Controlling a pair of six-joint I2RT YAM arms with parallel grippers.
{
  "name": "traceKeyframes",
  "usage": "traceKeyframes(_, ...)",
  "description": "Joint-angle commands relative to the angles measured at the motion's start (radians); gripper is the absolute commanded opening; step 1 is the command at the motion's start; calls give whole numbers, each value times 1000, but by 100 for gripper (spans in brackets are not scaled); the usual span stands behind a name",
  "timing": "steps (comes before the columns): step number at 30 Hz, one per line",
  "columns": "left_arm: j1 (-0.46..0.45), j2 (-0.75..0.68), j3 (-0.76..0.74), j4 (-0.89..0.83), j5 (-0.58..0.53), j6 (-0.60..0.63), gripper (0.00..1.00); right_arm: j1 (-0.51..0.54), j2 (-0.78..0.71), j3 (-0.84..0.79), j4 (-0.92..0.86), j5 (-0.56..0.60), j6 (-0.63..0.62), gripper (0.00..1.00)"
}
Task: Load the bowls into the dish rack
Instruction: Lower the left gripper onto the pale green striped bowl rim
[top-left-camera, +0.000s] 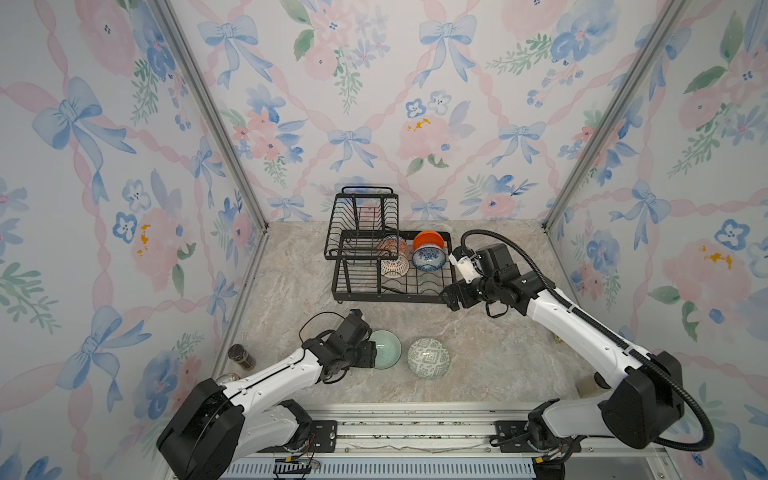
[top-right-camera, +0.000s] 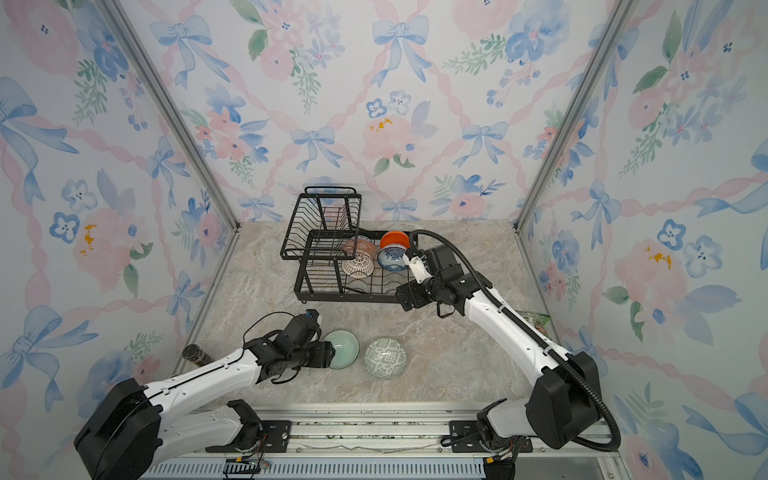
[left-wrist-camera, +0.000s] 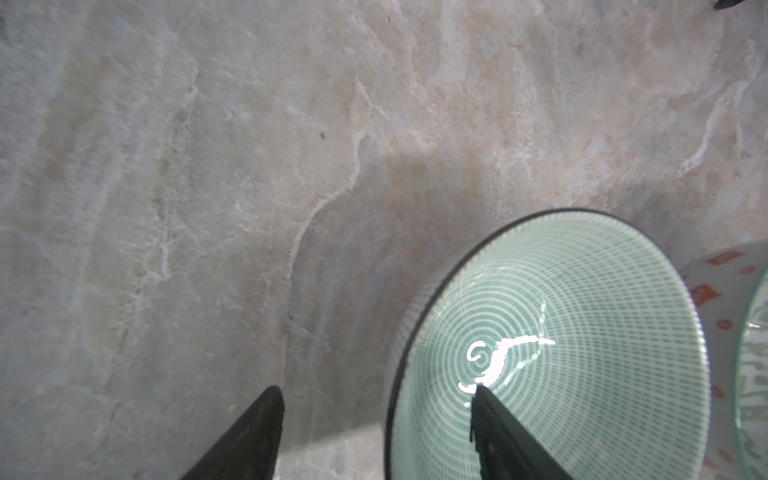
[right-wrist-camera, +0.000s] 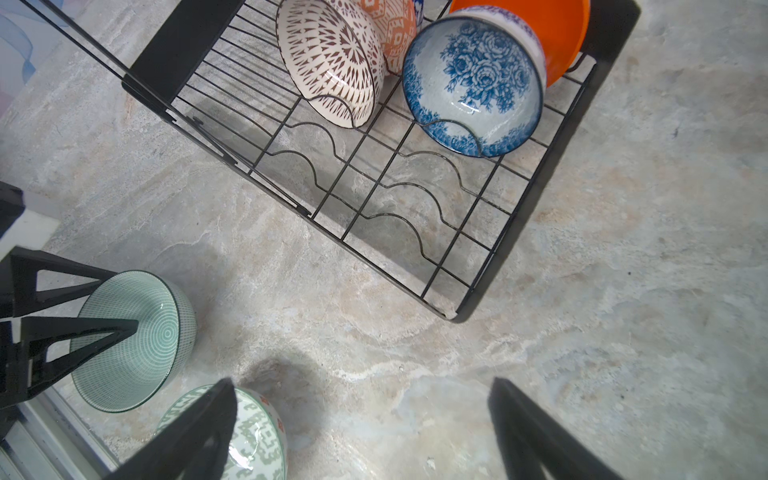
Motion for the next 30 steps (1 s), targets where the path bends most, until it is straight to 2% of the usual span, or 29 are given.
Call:
traceKeyframes(1, -3, 13, -17, 30, 12, 12, 68, 8, 4, 26, -7, 5, -14, 97)
traceKeyframes(9, -1, 61, -11, 44, 23, 29, 58, 13, -3, 28, -17, 24, -22, 97)
traceKeyframes(16, 1, 46, -13, 43, 13, 29, 50, 24, -15, 22, -20, 38, -25, 97)
traceKeyframes(26, 4, -7, -32, 42, -6, 5, 30, 43, -47, 10, -28, 63, -33, 97)
traceKeyframes(30, 6, -23, -37, 43, -9, 3, 18, 50, -55, 14, -31, 67, -33, 97)
